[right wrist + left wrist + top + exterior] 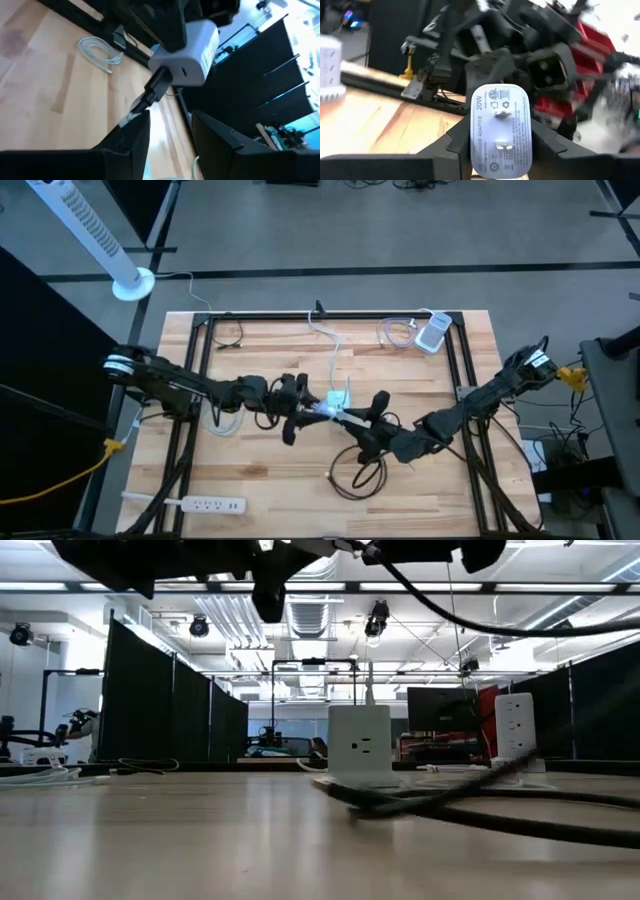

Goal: Insert USB
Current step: Insert the violet charger adapter into the green outlet

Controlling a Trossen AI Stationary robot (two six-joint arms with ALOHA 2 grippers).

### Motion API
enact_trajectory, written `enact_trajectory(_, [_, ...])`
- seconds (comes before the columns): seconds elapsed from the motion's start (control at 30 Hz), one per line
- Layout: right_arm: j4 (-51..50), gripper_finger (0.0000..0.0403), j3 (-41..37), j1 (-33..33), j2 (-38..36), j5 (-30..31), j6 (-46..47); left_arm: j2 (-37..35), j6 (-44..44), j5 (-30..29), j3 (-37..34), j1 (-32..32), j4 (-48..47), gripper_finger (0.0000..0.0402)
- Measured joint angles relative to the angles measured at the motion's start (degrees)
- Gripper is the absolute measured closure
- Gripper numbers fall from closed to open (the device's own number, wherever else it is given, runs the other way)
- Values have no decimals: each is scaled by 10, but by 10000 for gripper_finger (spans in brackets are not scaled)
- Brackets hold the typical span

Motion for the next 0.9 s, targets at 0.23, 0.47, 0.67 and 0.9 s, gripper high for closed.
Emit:
enact_trajectory(0.23, [9, 251, 7, -11, 0, -1, -43, 4, -102, -24, 0, 10, 11, 285])
enact_trajectory(0.47, [26, 208, 30, -15, -4, 130, -88, 8, -91, -76, 0, 14, -9, 285])
enact_trajectory(0.67, [18, 195, 44, -13, -5, 122, -54, 6, -80, -132, 0, 22, -17, 285])
enact_trajectory(0.9, [9, 202, 42, -23, 2, 53, 35, 6, -83, -131, 0, 23, -19, 285])
